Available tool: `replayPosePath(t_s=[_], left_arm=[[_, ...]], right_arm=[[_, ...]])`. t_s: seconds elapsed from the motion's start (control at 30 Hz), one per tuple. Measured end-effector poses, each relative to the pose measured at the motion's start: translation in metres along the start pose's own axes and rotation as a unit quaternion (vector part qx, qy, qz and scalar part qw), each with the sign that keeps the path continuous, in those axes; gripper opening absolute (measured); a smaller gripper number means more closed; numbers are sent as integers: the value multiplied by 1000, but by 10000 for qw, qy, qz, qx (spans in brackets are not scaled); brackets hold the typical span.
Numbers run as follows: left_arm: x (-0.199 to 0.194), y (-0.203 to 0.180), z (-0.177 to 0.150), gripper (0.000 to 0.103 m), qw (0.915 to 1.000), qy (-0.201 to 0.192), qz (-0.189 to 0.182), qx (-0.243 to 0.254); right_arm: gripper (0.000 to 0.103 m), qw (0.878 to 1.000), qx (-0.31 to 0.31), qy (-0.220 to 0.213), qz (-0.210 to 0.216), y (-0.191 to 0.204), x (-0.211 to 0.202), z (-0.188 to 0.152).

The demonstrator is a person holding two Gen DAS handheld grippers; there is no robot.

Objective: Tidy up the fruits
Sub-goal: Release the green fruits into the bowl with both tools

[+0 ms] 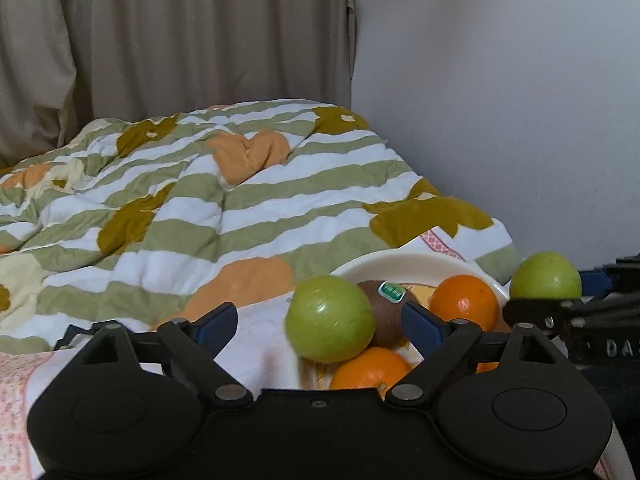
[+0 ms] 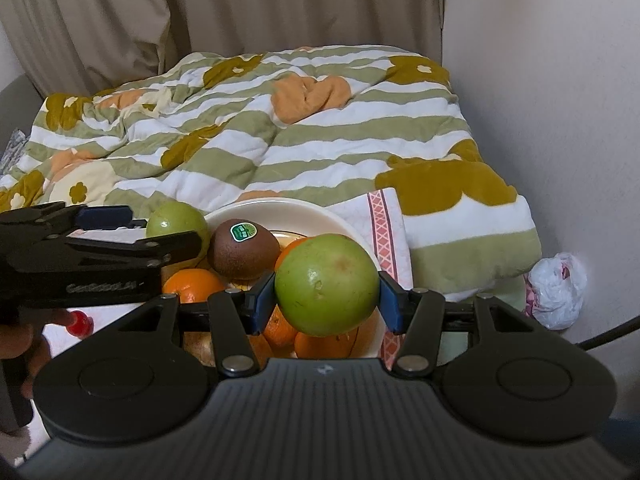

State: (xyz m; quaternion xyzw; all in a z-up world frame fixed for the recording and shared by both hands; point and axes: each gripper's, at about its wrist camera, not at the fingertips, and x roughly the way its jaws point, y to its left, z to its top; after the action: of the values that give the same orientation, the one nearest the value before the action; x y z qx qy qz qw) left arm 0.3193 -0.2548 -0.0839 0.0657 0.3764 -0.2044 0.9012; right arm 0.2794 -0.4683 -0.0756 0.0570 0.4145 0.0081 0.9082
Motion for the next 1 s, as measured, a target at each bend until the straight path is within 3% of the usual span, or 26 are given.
replayPosePath(t_s=[0.37, 0.77, 0.83, 0.93, 1.0], left_arm=[[-36, 17, -19, 99, 9991, 39, 334, -268], [-58, 35, -43, 99, 9961, 139, 618, -608], [-60, 38, -45, 99, 9953, 154, 662, -684], [-66, 39, -47, 99, 9945, 121, 676, -788], [-71, 39, -49, 99, 9944, 99, 667, -815]], right_arm=[[68, 9984, -441, -25, 340, 29, 16, 6], [69, 9932, -1109, -177, 297, 56, 36, -5], [73, 9929, -1126, -232, 320, 57, 34, -8], [101, 9906, -1272, -456, 212, 61, 23, -13], [103, 9892, -1341, -582, 113, 63, 17, -15]])
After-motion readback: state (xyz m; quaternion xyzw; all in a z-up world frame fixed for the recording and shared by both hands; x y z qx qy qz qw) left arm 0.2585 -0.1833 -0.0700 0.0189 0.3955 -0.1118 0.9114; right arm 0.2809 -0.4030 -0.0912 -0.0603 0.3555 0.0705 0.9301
